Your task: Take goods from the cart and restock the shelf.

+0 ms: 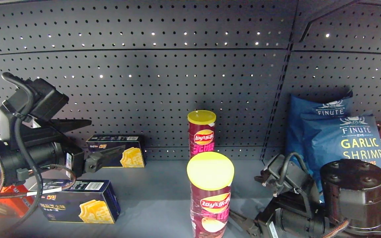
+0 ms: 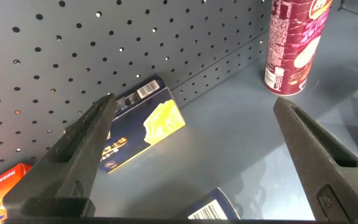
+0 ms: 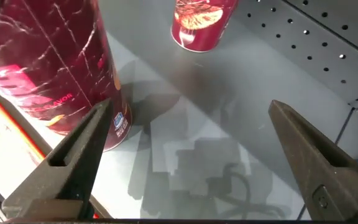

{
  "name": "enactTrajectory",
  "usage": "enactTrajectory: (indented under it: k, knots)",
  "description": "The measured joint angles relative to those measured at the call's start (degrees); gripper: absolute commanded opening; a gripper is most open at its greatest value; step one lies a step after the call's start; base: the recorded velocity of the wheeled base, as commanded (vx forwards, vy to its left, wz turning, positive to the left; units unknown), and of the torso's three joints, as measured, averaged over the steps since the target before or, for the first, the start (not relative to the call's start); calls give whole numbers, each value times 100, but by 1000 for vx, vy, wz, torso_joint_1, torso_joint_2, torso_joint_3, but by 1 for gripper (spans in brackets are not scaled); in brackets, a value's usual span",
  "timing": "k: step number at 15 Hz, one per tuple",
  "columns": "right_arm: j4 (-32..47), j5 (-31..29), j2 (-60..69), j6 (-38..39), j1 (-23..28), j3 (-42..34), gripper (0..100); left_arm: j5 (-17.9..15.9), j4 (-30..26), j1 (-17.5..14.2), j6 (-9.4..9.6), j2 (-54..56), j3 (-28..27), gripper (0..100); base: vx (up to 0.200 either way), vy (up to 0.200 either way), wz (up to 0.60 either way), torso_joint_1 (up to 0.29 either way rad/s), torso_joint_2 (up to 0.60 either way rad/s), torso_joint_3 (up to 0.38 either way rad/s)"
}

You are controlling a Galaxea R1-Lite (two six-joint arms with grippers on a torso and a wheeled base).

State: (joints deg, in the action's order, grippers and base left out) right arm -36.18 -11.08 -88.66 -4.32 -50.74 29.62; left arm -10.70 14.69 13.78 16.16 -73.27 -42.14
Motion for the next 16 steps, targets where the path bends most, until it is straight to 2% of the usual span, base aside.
enactTrajectory:
  k: [16]
  knots:
    - [0,-29,60,2,-127,-176,100,-2,4,-13,1,-2,37,100,0,0,0,0,0,0]
